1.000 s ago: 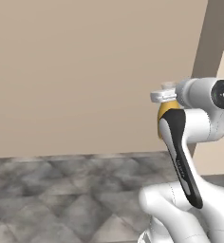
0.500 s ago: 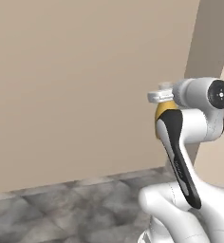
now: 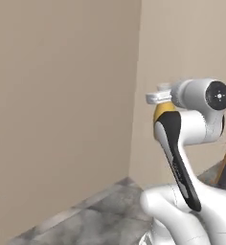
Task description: Move the onion and bar from the second highest shelf to the top shelf to make space. Then, place the pitcher from the counter on the cleared second highest shelf.
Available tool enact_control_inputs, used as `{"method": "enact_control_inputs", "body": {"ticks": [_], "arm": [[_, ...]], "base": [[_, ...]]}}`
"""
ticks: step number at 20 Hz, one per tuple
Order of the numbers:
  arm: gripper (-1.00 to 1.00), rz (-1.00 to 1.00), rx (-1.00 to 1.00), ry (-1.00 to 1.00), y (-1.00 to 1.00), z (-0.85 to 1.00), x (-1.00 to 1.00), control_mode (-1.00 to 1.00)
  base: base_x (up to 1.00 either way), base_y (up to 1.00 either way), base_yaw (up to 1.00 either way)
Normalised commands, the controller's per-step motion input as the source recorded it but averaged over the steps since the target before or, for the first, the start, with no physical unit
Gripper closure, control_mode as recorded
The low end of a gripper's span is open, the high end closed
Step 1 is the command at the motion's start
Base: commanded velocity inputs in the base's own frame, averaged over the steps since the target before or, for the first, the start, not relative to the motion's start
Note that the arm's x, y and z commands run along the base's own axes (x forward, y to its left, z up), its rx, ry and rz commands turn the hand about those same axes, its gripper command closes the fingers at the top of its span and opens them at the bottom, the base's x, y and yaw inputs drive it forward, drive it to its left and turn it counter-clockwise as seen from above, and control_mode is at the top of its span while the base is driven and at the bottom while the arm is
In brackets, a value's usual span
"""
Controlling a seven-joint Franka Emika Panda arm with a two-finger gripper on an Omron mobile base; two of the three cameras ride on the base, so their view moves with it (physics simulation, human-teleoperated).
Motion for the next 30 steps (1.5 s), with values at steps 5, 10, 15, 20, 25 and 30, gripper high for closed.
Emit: {"method": "enact_control_inputs", "body": {"ticks": [5,10,15,20,25,30], "arm": [[1.00,0.00,0.00,0.00,0.00,0.00,0.00,1.00],[1.00,0.00,0.00,0.00,0.00,0.00,0.00,1.00],[1.00,0.00,0.00,0.00,0.00,0.00,0.00,1.00],[1.00,0.00,0.00,0.00,0.00,0.00,0.00,1.00],[1.00,0.00,0.00,0.00,0.00,0.00,0.00,1.00],[1.00,0.00,0.00,0.00,0.00,0.00,0.00,1.00]], "base": [[0.26,0.08,-0.73],[0.02,0.00,-0.73],[0.01,0.00,-0.74],[0.15,0.07,-0.68],[0.28,0.26,-0.51],[0.41,0.33,-0.30]]}}
